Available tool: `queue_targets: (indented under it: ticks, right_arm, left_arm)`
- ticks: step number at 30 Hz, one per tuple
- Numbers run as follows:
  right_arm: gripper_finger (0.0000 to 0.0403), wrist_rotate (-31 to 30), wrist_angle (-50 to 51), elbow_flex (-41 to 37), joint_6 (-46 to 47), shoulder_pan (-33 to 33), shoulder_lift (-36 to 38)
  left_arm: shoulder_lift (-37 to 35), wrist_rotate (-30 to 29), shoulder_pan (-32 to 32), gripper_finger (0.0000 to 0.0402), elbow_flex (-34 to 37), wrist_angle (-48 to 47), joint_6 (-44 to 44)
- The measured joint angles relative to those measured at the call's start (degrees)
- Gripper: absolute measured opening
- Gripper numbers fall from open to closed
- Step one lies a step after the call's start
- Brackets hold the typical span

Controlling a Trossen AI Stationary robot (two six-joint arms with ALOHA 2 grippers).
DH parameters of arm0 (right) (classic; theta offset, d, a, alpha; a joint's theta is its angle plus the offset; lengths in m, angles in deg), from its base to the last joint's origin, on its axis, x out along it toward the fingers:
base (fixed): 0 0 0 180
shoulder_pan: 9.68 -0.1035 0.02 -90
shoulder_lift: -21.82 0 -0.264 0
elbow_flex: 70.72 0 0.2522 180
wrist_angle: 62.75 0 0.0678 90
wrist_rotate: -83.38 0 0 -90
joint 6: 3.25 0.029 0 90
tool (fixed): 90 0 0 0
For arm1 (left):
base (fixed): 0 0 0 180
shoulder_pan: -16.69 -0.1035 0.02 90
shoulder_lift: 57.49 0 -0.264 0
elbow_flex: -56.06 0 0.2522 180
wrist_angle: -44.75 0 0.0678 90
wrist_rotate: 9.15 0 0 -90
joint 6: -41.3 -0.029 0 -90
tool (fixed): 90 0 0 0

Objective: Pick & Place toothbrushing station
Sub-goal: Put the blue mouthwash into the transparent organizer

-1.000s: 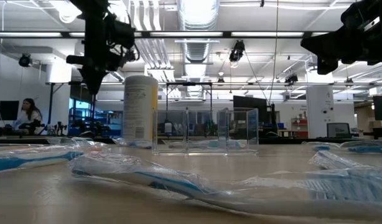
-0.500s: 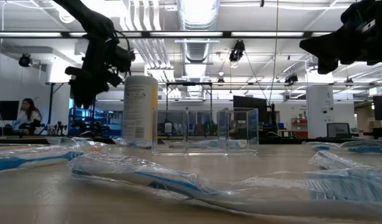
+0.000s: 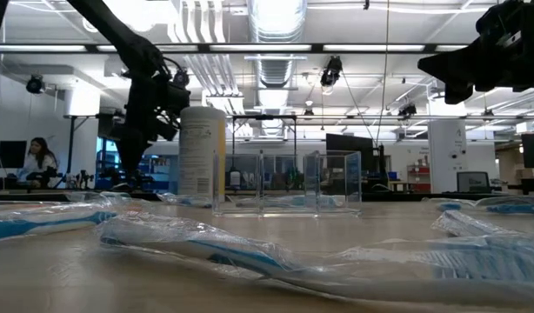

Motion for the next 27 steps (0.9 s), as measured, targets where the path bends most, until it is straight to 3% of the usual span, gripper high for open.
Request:
queue_targets:
  ticks: [10, 19, 27]
  right_arm:
    - [0.0013, 0.07, 1.36, 0.00, 1.09, 0.00, -0.02]
    - [0.0013, 0.13, 1.29, 0.00, 1.36, 0.00, -0.31]
    - [0.0013, 0.11, 1.07, 0.00, 1.33, 0.02, -0.31]
  left_arm:
    - [-6.34, 3.58, -1.90, 0.0209, 8.65, 9.87, 5.39]
    - [-8.22, 0.92, -4.72, 0.0209, 11.28, 13.07, 22.04]
    - [-5.74, 0.22, -4.75, 0.0209, 11.36, 13.65, 19.05]
